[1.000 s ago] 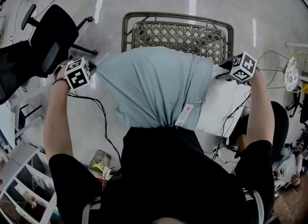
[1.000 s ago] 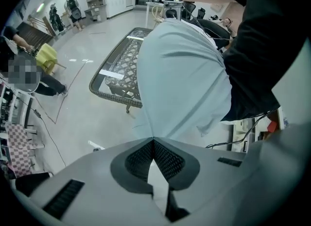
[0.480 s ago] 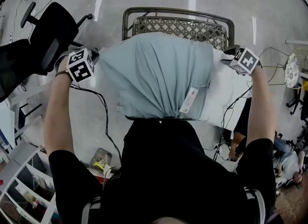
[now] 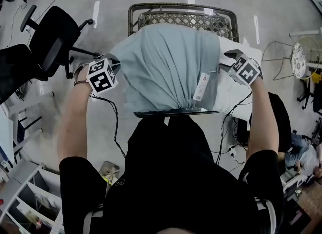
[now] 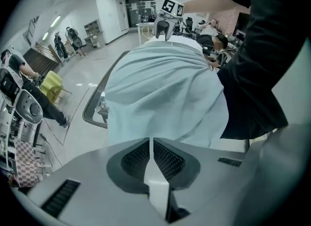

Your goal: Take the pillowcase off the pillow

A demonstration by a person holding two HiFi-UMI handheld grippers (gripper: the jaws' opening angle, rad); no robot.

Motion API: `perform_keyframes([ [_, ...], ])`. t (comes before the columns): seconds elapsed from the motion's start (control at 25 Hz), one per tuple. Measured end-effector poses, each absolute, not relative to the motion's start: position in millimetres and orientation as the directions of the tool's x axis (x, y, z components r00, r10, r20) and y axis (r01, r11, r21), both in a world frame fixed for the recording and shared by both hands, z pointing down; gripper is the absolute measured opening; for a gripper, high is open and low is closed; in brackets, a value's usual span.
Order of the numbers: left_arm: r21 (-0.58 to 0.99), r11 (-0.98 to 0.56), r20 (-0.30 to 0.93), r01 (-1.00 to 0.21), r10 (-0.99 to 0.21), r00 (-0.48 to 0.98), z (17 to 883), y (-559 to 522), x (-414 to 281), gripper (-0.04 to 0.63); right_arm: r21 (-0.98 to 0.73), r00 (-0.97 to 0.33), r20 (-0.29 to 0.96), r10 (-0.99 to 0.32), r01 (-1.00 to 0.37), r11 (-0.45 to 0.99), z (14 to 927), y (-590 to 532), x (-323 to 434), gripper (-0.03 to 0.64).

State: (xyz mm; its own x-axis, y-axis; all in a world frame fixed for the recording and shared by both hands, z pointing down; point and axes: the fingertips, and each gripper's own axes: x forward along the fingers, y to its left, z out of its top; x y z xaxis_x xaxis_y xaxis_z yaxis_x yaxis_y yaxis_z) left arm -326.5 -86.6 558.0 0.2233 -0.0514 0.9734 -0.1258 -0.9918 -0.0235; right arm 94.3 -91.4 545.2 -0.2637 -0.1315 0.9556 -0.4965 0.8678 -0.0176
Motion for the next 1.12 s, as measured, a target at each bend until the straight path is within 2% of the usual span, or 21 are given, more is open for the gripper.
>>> perform_keyframes([
  [0.12, -0.032, -0.992, 0.967, -0.119, -0.061, 0.249, 552, -66, -316, 0.026, 0.016, -0.275, 0.944, -0.181, -0.513, 0.859, 540, -72, 83, 0.219],
  [0.4, 0.04, -0.993, 0.954, -0.114, 0.004, 0.3, 557, 25, -277, 0.123, 0.054, -0.283, 0.925, -0.254, -0.564, 0.824, 540, -11, 82, 0.236],
  [0.56, 0.079, -0.985, 0.951, -0.156, 0.027, 0.308, 569, 76, -264, 0.183, 0.077, -0.282, 0.911, -0.302, -0.602, 0.795, 546, 30, 95, 0.247],
  [0.72, 0.062, -0.975, 0.946, -0.214, -0.01, 0.323, 581, 112, -255, 0.237, 0.108, -0.257, 0.907, -0.332, -0.621, 0.776, 558, 75, 106, 0.275],
  [0.84, -0.005, -0.962, 0.935, -0.274, -0.101, 0.339, 584, 112, -241, 0.269, 0.159, -0.198, 0.92, -0.338, -0.6, 0.784, 572, 101, 116, 0.311],
  [0.92, -0.057, -0.954, 0.935, -0.293, -0.154, 0.321, 589, 107, -233, 0.273, 0.191, -0.156, 0.928, -0.338, -0.58, 0.792, 585, 112, 122, 0.347],
  [1.04, -0.159, -0.962, 0.955, -0.223, -0.207, 0.213, 609, 100, -238, 0.272, 0.255, -0.112, 0.922, -0.37, -0.544, 0.8, 604, 109, 116, 0.38],
  [1.08, -0.177, -0.962, 0.957, -0.21, -0.218, 0.192, 614, 99, -241, 0.247, 0.285, -0.091, 0.919, -0.383, -0.518, 0.806, 611, 107, 111, 0.38],
  [1.12, -0.178, -0.96, 0.958, -0.217, -0.219, 0.185, 616, 98, -243, 0.188, 0.313, -0.063, 0.918, -0.392, -0.491, 0.813, 618, 107, 108, 0.38],
])
